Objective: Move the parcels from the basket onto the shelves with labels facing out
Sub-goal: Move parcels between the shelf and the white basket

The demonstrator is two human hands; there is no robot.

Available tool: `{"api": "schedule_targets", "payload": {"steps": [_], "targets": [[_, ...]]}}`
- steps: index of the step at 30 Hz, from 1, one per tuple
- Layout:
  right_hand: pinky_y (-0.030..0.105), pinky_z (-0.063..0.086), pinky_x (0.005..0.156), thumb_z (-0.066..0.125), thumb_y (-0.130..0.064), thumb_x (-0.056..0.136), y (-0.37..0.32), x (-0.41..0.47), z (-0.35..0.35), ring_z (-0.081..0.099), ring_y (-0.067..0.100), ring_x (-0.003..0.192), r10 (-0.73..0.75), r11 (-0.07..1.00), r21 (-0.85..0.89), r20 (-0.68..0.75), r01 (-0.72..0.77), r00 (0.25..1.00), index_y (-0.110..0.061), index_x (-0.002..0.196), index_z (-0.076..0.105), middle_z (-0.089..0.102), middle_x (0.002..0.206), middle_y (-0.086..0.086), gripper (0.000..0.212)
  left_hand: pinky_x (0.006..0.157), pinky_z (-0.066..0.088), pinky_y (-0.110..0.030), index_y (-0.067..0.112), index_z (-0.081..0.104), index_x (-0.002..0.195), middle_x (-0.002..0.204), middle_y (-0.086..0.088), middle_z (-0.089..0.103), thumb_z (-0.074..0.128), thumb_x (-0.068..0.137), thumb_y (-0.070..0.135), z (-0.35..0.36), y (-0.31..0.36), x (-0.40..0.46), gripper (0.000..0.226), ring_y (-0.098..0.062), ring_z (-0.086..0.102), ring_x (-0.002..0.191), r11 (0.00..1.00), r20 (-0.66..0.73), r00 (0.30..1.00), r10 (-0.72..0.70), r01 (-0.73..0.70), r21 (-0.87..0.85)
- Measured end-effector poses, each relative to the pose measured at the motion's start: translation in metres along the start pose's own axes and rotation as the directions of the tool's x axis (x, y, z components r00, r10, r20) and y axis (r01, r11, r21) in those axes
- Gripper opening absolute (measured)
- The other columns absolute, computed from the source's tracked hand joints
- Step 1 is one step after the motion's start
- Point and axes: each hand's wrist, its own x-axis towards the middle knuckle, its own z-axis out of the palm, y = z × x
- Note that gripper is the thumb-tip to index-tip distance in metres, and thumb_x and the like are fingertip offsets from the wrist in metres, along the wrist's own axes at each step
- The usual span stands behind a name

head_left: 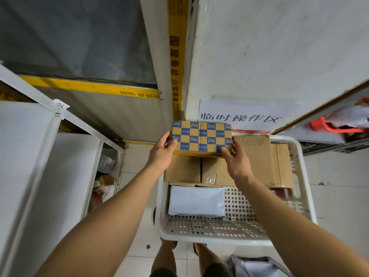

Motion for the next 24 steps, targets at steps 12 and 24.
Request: {"api": "schedule_targets", "payload": {"steps": [12, 24], "targets": [[0.041, 0.038, 0.115, 0.059, -0.034, 0.106, -0.075, -0.067, -0.042, 0.048, 0.027, 0.141, -0.398, 0.710, -0.505, 0.288, 0.491, 0.871, -0.019, 0.153, 0.049, 0.055, 0.152, 0.008, 0.050, 0.111, 0.048, -0.034, 0.028, 0.062, 0.140, 0.139, 0.001, 0.068, 0.064, 0.091, 0.059, -0.043, 0.032, -0.102, 0.058, -0.016, 0.063, 0.128, 0.966, -0.102, 0.989, 0.110, -0.082, 0.246], [0.038, 0.043, 0.111, 0.056, -0.031, 0.108, -0.203, -0.173, 0.045, 0.055, 0.030, 0.134, -0.532, 0.304, -0.307, 0.730, 0.902, 0.428, -0.018, 0.147, 0.057, 0.061, 0.145, 0.010, 0.041, 0.109, 0.042, -0.030, 0.024, 0.062, 0.143, 0.143, 0.001, 0.065, 0.058, 0.104, 0.044, -0.150, 0.049, -0.265, 0.044, -0.021, 0.061, 0.127, 0.879, -0.519, 0.809, 0.275, 0.007, 0.476]]}}
